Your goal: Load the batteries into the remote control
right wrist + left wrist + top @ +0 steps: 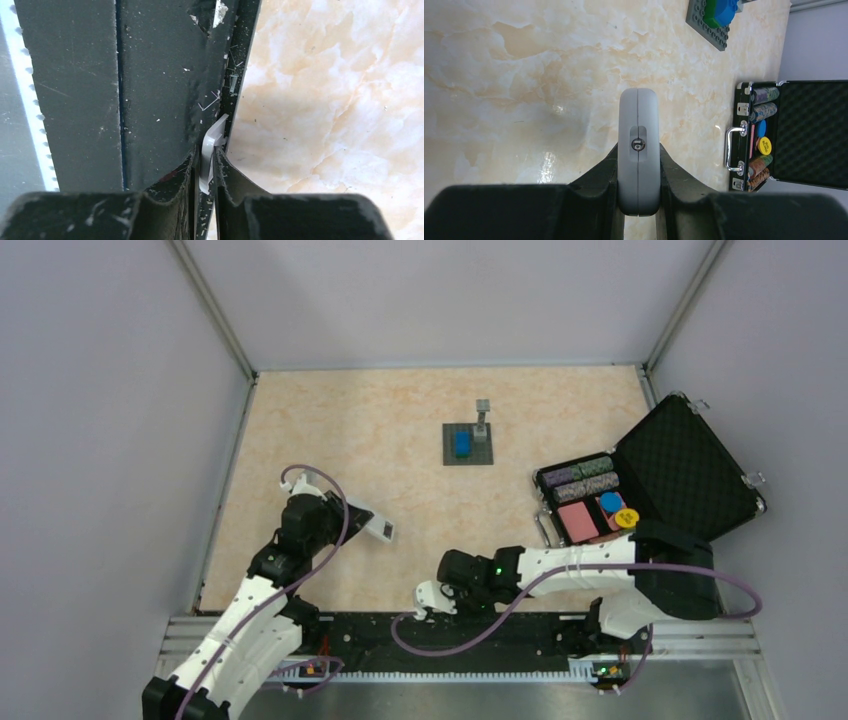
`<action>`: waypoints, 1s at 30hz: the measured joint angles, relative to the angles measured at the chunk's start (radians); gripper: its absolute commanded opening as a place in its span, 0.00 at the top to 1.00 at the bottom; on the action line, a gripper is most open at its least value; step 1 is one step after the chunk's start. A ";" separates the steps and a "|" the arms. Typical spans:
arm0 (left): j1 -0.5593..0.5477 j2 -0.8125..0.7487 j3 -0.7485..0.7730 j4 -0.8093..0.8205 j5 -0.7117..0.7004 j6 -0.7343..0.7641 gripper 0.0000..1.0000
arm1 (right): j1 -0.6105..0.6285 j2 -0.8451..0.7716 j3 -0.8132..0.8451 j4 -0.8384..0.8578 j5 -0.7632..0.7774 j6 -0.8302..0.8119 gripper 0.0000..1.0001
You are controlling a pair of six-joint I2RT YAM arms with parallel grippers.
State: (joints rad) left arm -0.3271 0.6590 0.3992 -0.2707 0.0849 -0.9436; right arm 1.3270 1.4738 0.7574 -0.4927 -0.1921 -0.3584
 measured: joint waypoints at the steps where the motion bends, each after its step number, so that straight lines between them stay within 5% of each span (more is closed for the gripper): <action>1: 0.000 0.000 0.000 0.000 0.000 0.000 1.00 | 0.001 0.000 0.000 0.000 -0.001 0.002 0.92; 4: 0.002 0.000 0.000 0.000 0.000 0.000 1.00 | 0.004 0.001 0.000 -0.001 0.000 0.005 1.00; 16: 0.006 -0.001 0.000 0.000 0.000 0.000 1.00 | 0.006 -0.010 0.044 -0.074 0.015 0.013 1.00; 30: 0.011 -0.027 0.004 0.001 0.018 -0.024 1.00 | -0.078 -0.207 0.236 -0.122 0.032 0.100 1.00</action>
State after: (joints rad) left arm -0.3157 0.6319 0.4034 -0.2695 0.1024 -0.9676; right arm 1.2488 1.2671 0.9932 -0.6144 -0.1600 -0.2584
